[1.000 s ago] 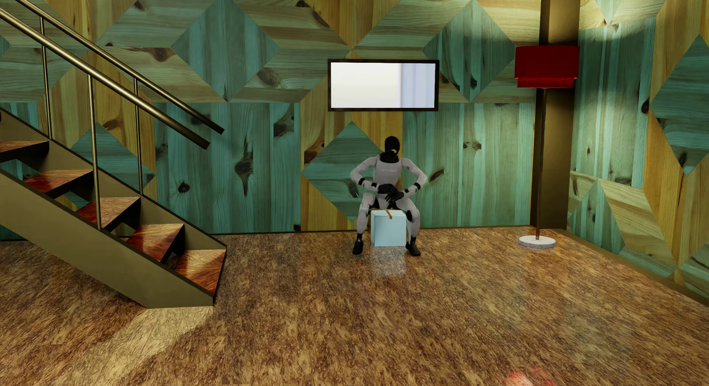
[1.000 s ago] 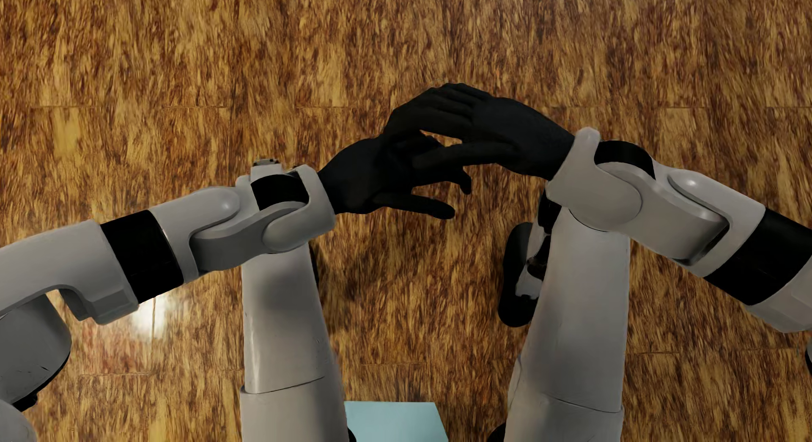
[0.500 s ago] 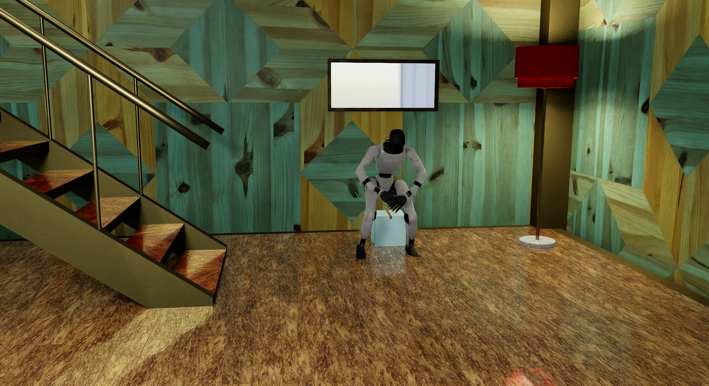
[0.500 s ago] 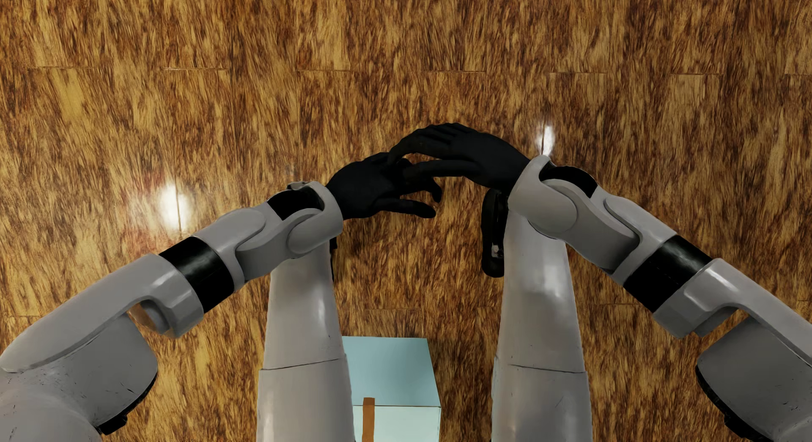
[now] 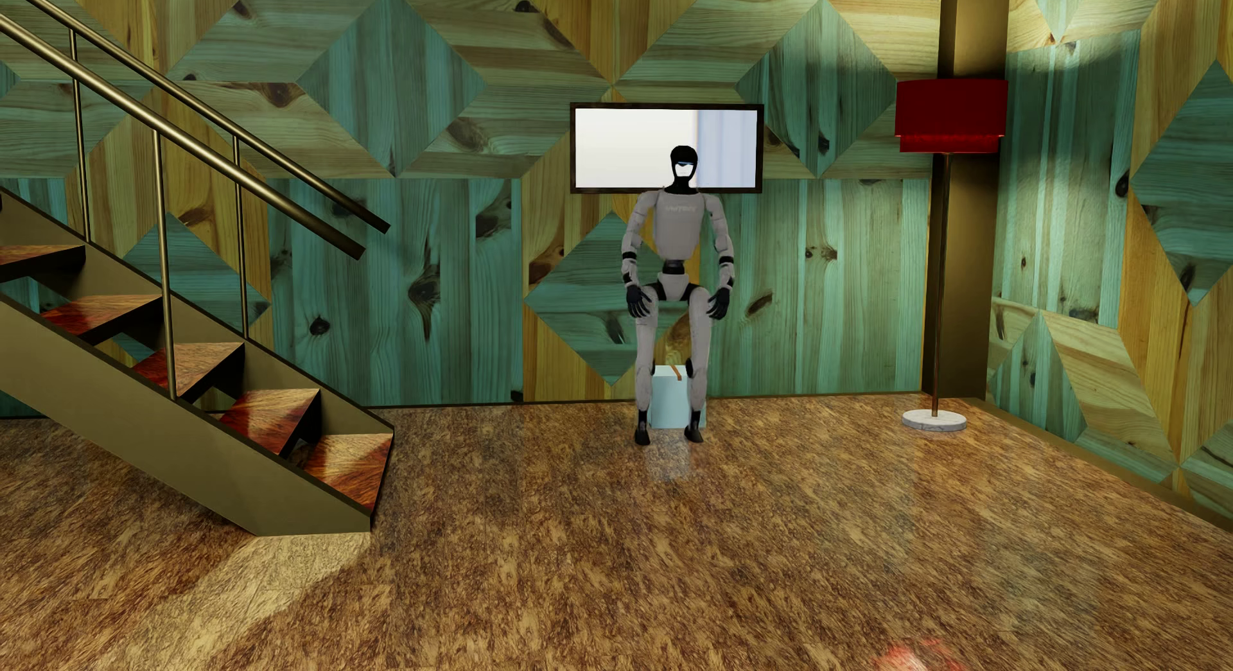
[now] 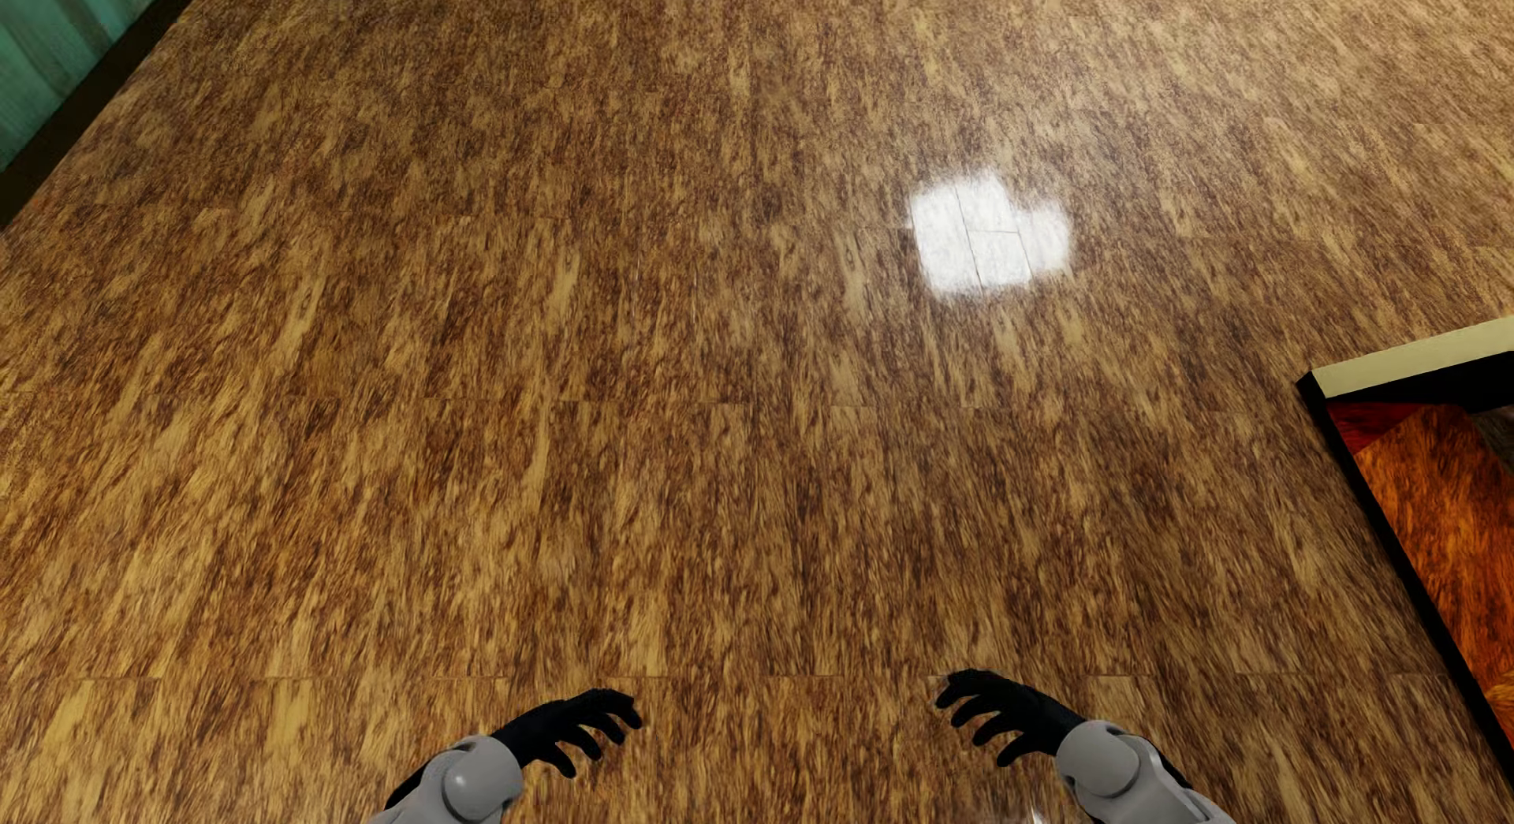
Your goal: Stand up from the light cyan box
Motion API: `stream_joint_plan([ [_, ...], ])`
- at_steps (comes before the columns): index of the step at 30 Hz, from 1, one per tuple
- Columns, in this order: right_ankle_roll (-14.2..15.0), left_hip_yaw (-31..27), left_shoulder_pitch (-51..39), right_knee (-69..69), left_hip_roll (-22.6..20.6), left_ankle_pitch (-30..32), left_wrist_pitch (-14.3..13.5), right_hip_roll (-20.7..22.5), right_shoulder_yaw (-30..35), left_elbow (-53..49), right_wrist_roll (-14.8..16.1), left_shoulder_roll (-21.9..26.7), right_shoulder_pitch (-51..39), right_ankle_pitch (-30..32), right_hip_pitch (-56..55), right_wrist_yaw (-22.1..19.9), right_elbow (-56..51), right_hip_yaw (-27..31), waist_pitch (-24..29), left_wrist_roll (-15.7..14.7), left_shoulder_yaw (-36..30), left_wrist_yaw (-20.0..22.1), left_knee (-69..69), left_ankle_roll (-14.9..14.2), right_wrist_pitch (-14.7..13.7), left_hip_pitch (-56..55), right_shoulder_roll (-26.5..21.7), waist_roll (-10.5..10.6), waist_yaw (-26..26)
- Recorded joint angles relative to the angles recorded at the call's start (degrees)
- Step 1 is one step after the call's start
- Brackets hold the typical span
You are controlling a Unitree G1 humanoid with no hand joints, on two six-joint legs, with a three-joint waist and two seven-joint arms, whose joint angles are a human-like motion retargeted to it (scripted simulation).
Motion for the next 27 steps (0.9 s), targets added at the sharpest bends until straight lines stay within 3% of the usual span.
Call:
stream_joint_plan([
  [2,0.27,1.94,1.73,-1.87,-0.02,-0.15,-0.21,-0.12,-3.09,4.57,1.24,0.16,2.52,-0.77,5.32,-1.01,3.76,-0.77,-0.94,0.61,2.98,1.04,-3.74,-0.66,-0.04,6.35,0.12,-0.59,0.44],
  [5,0.45,2.85,2.51,-4.41,0.12,-1.54,3.64,0.06,-5.24,15.67,2.27,-1.41,4.18,-1.28,10.11,-3.99,13.40,-1.71,-4.11,-0.15,3.85,5.02,-3.62,-0.53,2.55,9.50,2.47,-0.51,0.59],
  [7,0.74,2.92,2.87,-4.76,0.38,-2.05,4.52,-0.03,-6.94,19.14,2.38,-1.35,5.98,-1.94,11.30,-4.57,15.88,-1.97,-5.75,0.62,4.28,5.67,-3.45,-0.86,3.38,10.26,3.69,-0.53,0.85],
  [14,0.92,1.62,7.21,-4.80,0.82,-2.76,2.67,-0.28,-8.01,13.52,0.45,1.12,12.06,-3.19,12.27,0.70,8.99,-1.24,-8.78,0.08,6.42,2.78,-3.28,-0.85,1.21,10.80,6.09,-0.81,1.04],
  [18,0.21,-0.57,7.00,-3.99,0.67,-4.10,3.45,-0.59,-7.77,13.52,1.46,-0.93,11.53,-2.88,11.15,-0.71,9.63,-0.30,-9.01,-0.55,6.20,3.37,-3.90,-1.00,1.92,10.79,6.41,-0.91,1.08],
  [27,0.11,1.75,7.18,-4.83,0.16,-2.68,2.70,-0.09,-7.10,12.65,2.38,-1.72,9.97,-3.01,12.13,-2.07,10.93,-1.02,-8.17,0.34,5.26,2.35,-3.76,0.02,1.90,11.28,4.66,-0.73,1.04],
])
